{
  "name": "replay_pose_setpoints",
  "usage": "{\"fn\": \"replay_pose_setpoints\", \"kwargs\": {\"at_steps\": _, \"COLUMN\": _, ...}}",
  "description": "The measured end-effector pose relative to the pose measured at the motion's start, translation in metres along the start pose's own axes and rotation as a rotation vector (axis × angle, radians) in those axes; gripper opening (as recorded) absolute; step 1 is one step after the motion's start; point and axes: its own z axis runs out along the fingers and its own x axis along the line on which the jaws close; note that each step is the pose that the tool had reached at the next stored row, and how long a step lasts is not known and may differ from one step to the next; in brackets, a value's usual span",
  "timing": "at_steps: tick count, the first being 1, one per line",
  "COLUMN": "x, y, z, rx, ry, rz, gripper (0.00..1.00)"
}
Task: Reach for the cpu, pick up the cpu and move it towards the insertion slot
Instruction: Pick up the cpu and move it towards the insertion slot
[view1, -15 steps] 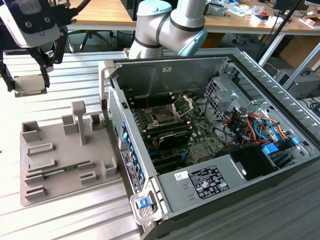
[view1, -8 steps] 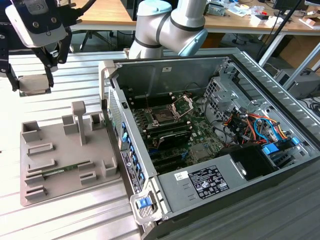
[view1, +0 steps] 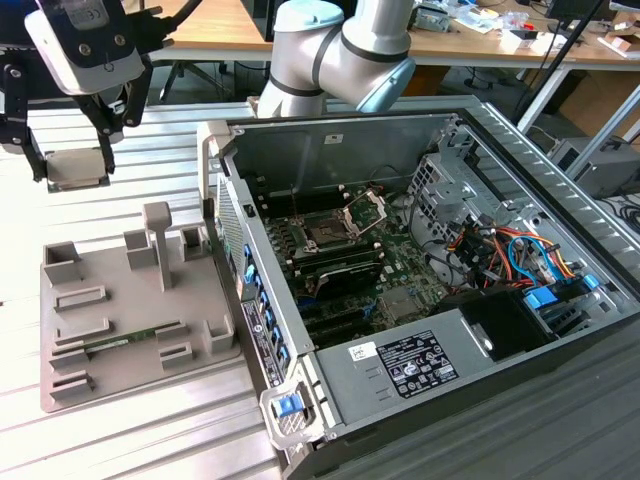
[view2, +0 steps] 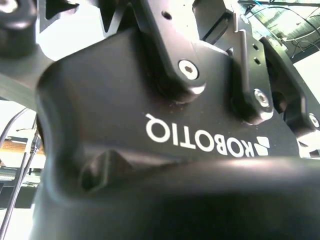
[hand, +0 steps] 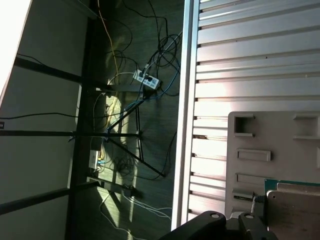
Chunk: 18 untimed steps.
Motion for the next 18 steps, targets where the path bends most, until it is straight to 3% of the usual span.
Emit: {"fn": "replay_pose_setpoints", "kwargs": {"at_steps": 18, "x": -0.0138, "y": -0.0012, "z": -0.0001, "rx": 0.0000, "ry": 0.0001, "rz": 0.000, "gripper": 0.54}}
